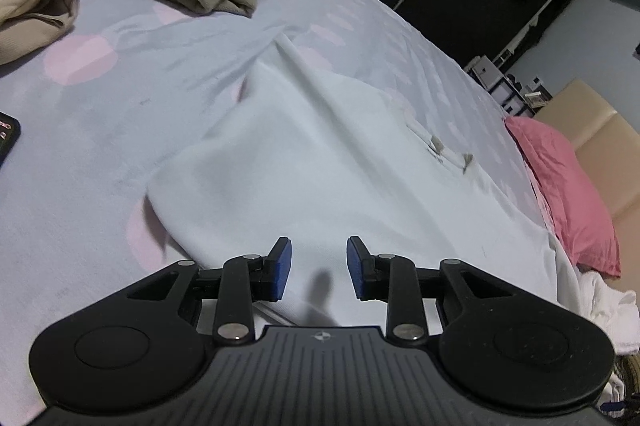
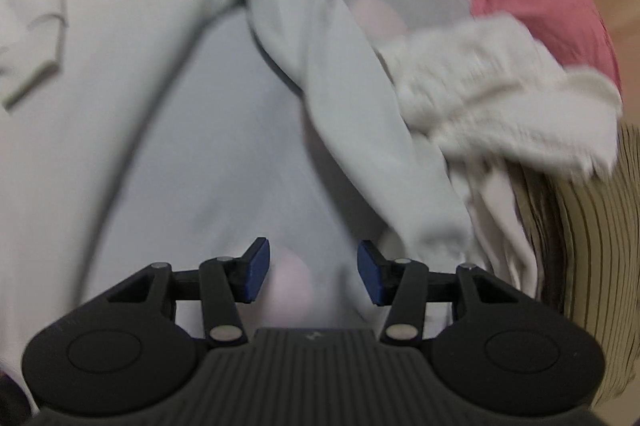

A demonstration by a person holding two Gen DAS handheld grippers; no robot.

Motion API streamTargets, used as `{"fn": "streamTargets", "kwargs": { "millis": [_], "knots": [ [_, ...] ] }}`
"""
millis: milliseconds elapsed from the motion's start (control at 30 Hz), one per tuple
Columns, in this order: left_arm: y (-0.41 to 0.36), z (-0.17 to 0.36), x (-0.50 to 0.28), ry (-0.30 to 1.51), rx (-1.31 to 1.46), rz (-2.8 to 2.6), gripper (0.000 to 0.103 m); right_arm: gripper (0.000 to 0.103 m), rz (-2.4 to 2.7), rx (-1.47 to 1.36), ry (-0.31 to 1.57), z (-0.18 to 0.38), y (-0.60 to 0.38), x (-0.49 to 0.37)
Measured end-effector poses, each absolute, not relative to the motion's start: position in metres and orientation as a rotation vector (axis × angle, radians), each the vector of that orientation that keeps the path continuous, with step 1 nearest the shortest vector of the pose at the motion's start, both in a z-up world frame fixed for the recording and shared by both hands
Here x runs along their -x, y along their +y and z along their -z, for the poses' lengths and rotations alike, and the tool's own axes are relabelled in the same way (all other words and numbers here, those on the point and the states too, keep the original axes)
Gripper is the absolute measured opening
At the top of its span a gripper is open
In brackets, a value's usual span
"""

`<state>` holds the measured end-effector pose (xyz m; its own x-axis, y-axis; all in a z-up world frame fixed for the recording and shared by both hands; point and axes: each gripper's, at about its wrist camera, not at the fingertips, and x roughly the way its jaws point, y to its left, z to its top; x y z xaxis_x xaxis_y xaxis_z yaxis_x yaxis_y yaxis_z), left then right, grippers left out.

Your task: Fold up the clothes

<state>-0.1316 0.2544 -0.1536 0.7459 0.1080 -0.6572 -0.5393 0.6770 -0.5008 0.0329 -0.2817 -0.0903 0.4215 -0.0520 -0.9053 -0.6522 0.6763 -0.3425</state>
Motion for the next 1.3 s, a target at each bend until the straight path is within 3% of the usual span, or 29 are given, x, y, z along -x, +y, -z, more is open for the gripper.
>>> {"fn": "streamTargets", "kwargs": {
  "millis": [400,533,733,767,800,867,1067,1300],
  "knots": [
    [0.245,0.164,0.129,0.674,0.738,-0.387,0.029,0.052,-0.2,0.554,1.099,0.1,-0.38,-0.05],
    [0.243,0.163,0.128,0.681,0.726,-0.385,0.03,0.052,-0.221,0.468,1.047,0.091,-0.384,-0.048],
    [0.242,0.164,0.129,0.685,0.712,-0.377,0.031,0.052,-0.327,0.572,1.019,0.101,-0.347,-0.051],
    [0.242,0.163,0.129,0.686,0.711,-0.376,0.031,0.049,-0.324,0.599,1.031,0.105,-0.342,-0.054],
    [0.242,0.163,0.129,0.687,0.71,-0.376,0.031,0.039,-0.321,0.626,1.043,0.11,-0.338,-0.057],
    [0.241,0.16,0.13,0.68,0.712,-0.387,0.031,0.005,-0.308,0.613,1.102,0.111,-0.336,-0.067],
    [0.221,0.144,0.13,0.633,0.652,-0.371,0.031,0.002,-0.419,0.225,1.11,0.048,-0.339,-0.074],
    [0.144,0.117,0.115,0.629,0.536,-0.099,0.031,0.0,-0.708,0.063,1.134,0.014,-0.282,-0.057]
  ]
}}
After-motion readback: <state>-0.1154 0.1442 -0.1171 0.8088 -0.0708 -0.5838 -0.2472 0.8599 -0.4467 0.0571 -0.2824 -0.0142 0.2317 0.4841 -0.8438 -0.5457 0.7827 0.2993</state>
